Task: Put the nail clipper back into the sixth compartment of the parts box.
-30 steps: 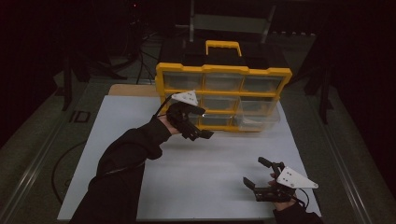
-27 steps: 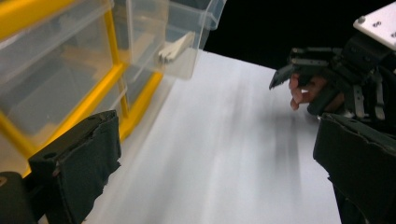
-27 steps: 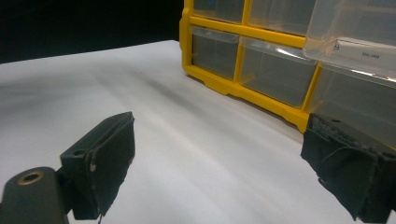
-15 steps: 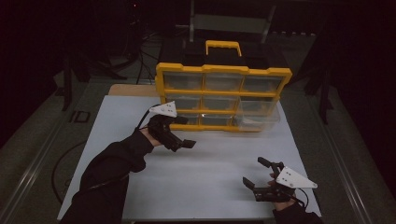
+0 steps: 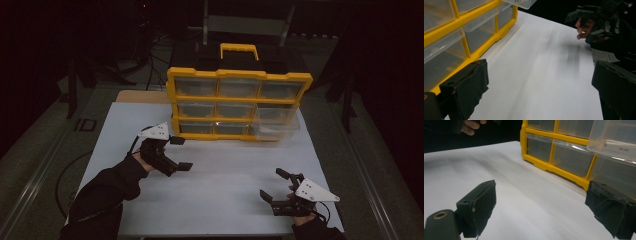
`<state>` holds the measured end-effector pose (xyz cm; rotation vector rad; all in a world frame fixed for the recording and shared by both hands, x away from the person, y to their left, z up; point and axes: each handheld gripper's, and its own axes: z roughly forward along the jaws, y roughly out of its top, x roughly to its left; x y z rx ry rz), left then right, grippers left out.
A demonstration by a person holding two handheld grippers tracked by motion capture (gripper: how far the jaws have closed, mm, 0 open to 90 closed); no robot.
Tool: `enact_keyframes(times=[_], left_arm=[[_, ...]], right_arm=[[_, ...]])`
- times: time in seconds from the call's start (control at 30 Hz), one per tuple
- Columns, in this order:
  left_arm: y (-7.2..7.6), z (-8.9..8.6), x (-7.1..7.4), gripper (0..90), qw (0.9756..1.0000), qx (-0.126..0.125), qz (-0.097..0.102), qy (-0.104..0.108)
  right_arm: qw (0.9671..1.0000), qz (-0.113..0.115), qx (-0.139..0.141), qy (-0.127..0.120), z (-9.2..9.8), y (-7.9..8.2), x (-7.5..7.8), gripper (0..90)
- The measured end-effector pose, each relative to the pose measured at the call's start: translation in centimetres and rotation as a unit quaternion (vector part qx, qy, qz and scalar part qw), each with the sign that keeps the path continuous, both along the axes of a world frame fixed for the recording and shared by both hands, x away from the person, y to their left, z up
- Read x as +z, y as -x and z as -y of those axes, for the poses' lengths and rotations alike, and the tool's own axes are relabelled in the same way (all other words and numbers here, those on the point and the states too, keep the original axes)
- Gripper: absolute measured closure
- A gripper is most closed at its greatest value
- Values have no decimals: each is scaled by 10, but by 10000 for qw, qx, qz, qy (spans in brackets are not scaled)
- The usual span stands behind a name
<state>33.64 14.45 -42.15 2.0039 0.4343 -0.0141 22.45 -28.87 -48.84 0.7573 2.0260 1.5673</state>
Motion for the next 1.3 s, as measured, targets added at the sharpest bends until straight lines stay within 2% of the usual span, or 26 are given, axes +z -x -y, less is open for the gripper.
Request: enact_keyframes(times=[0.2,0.33,0.4,0.53,0.7,0.8,1.07,1.13,1.3], left_arm=[[11,-16,-10,19,9999,107,-8,79],[19,-28,-21,19,9998,151,-18,116],[23,-33,-26,19,9998,177,7,77],[30,-43,-34,19,9996,221,-38,190],[38,-54,-43,19,9996,240,-46,143],[43,-62,-49,19,9993,282,-59,234],[56,-76,-61,20,9985,467,-33,270],[62,-84,-67,19,9977,616,-43,287],[72,-93,-76,20,9964,794,-25,289]], right_arm=[[10000,1,2,16,-1,0,0,99],[10000,-5,3,13,-1,0,0,99],[10000,-2,3,19,-1,0,-1,99],[10000,-6,7,36,-2,-1,-1,99],[10000,-28,2,44,-2,-1,-1,99],[10000,-50,-1,43,-2,-1,-2,99],[10000,-46,-8,62,-3,-1,-2,99],[10000,-45,-21,56,-3,-1,-2,99],[10000,-53,-18,57,-3,-1,-2,99]])
